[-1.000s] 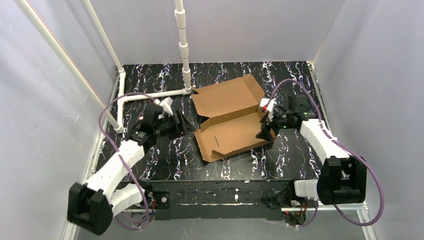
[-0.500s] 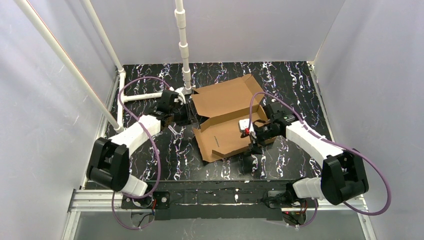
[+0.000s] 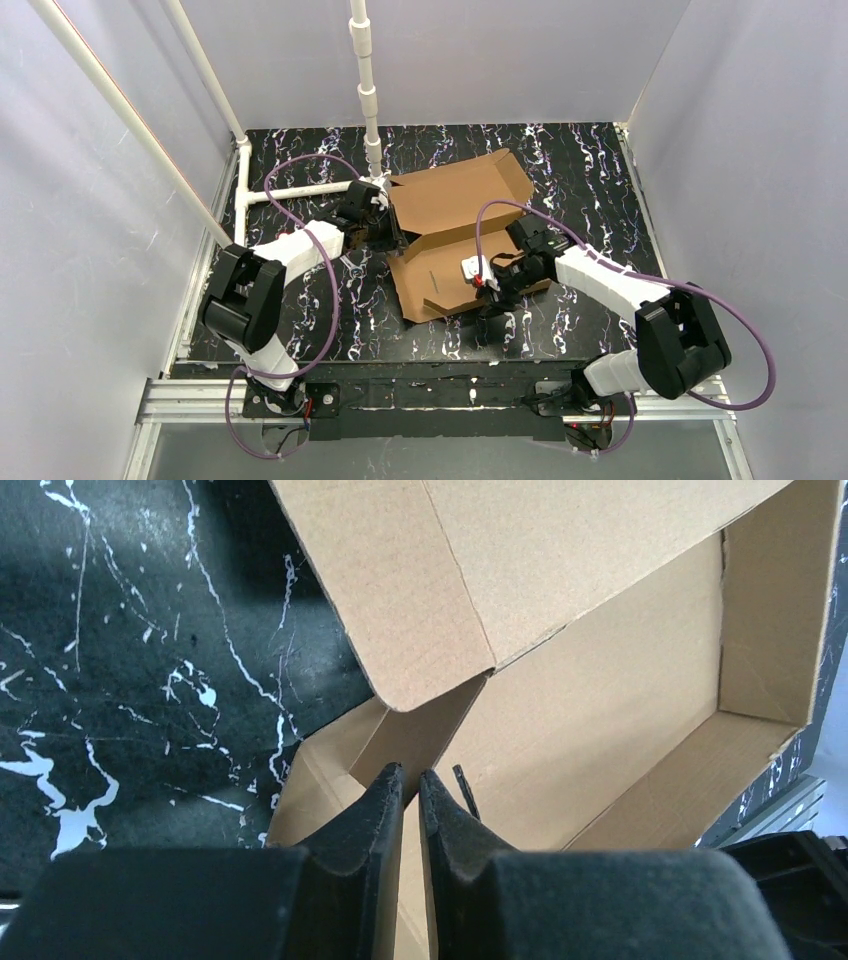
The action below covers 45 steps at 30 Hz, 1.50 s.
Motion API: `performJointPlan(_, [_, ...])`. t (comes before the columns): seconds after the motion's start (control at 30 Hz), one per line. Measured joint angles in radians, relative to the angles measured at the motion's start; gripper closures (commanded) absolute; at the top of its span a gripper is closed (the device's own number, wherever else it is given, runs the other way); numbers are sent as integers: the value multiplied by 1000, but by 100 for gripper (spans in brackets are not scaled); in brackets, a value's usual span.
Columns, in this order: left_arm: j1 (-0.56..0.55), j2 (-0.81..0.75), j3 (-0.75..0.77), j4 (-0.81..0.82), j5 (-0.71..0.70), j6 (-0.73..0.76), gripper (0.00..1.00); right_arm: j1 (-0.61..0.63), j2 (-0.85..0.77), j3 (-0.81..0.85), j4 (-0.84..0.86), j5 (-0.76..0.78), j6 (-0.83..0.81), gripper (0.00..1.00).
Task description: Fold the paper box
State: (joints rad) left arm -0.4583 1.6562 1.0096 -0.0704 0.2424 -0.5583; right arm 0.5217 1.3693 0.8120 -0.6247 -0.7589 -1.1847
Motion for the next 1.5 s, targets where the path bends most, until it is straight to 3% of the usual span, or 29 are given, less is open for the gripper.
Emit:
performJointPlan(0.3, [-42,23,0,73,4,-58,90,36,20,-5,13,16,-1,79])
performJointPlan(0.6, [-77,25,-21,123,13,-190,85,49,31,-5,22,15,6,96])
performJointPlan(1.03, [-150,83,-22,155,6,-393,80,51,38,-5,24,0,11,99])
performJointPlan(1.3, [-159,136,-12,176,-13,-465,66,51,38,-5,27,0,19,99])
performJointPlan(1.5, [-158,139,-13,190,-53,-529,67,51,39,-5,30,0,30,99])
